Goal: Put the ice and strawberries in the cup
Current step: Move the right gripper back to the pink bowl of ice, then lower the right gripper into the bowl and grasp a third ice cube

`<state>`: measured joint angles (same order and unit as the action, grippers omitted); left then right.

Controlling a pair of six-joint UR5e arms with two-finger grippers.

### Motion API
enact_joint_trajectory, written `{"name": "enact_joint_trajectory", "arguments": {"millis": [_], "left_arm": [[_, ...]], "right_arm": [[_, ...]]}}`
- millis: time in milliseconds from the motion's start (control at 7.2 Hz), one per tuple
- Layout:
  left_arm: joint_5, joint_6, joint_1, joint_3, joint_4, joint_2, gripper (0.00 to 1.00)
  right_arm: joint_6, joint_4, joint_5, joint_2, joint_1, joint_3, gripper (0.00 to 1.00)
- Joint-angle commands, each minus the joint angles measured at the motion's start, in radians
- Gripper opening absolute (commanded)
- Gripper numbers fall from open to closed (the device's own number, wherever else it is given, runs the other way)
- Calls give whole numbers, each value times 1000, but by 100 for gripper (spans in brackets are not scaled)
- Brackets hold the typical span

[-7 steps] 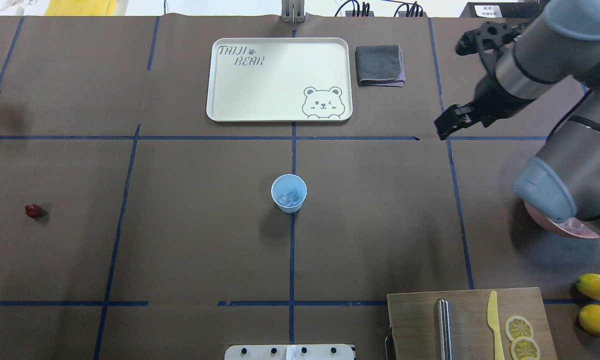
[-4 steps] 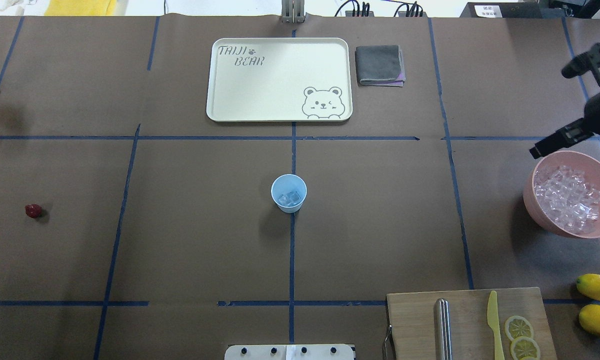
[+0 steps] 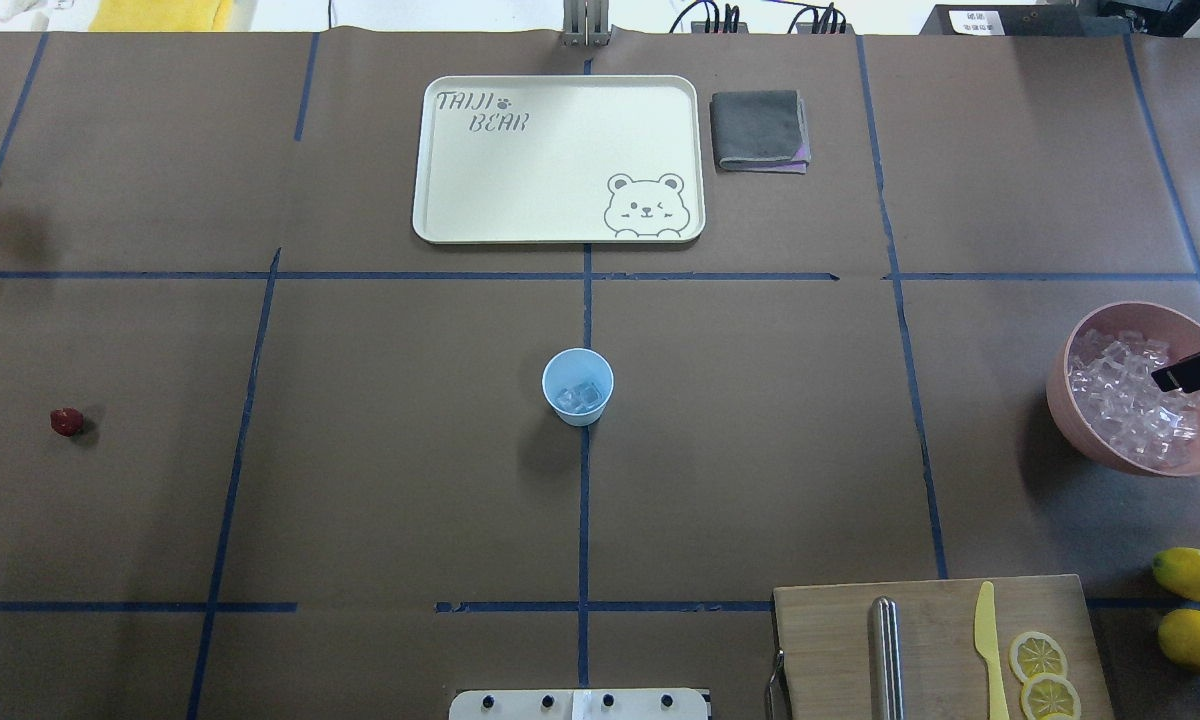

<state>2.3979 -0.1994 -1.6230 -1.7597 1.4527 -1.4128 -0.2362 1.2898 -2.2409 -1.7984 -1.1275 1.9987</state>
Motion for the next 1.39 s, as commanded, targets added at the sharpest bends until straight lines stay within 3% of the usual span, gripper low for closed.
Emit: {"name": "enact_joint_trajectory", "arguments": {"millis": [0, 1251], "left_arm": [[1, 0, 0, -1, 0, -2, 100], [1, 0, 0, -3, 0, -2, 100]], "right_arm": [[-11, -99, 3, -3, 2, -101, 99], [-15, -113, 24, -24, 94, -127, 90]]}}
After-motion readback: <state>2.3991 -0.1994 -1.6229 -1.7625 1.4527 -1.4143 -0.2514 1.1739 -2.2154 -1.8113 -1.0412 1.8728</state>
